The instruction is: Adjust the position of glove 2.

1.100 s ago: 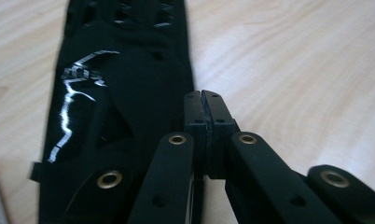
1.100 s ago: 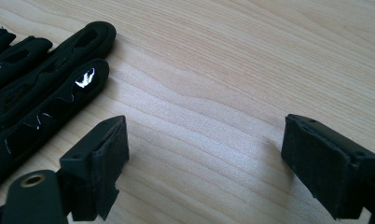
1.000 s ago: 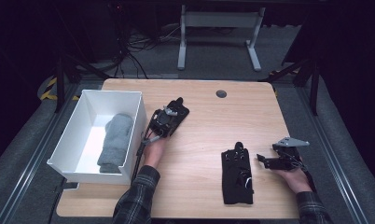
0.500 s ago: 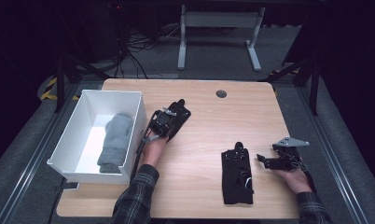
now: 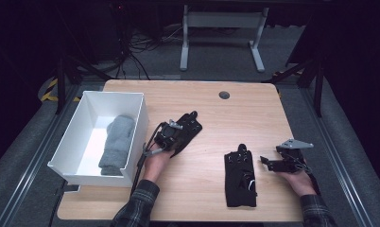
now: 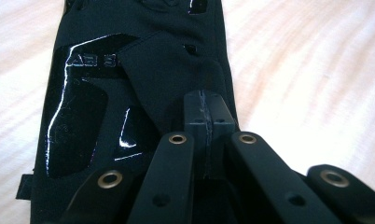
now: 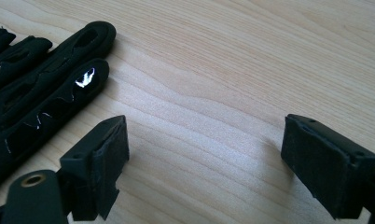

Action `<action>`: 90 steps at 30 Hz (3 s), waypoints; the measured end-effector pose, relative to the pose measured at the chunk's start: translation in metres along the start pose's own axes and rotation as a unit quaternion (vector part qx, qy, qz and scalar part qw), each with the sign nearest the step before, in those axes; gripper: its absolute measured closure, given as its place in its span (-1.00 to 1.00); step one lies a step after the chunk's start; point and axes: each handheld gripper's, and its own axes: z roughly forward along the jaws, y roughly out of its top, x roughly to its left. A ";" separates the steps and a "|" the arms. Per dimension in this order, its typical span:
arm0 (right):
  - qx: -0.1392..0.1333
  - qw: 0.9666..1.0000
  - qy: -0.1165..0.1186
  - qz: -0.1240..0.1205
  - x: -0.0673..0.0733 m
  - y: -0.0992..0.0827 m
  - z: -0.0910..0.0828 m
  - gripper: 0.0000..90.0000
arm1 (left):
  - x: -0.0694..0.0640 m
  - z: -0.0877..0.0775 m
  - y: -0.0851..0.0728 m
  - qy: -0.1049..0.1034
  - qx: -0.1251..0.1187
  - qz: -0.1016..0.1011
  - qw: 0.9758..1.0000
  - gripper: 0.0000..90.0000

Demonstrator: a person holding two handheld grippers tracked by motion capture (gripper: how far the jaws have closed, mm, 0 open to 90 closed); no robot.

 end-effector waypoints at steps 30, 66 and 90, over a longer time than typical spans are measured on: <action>0.000 1.000 0.001 0.000 0.000 0.000 0.000 -0.65 | -0.092 -0.009 -0.031 -0.062 0.004 0.060 0.996 1.00; 0.000 1.000 0.001 0.000 0.000 0.000 0.000 -0.65 | -0.089 -0.028 -0.053 -0.090 0.008 0.052 0.995 1.00; 0.000 1.000 0.001 -0.001 0.000 0.000 0.000 -0.65 | -0.060 -0.009 -0.031 -0.051 -0.018 0.016 0.998 0.50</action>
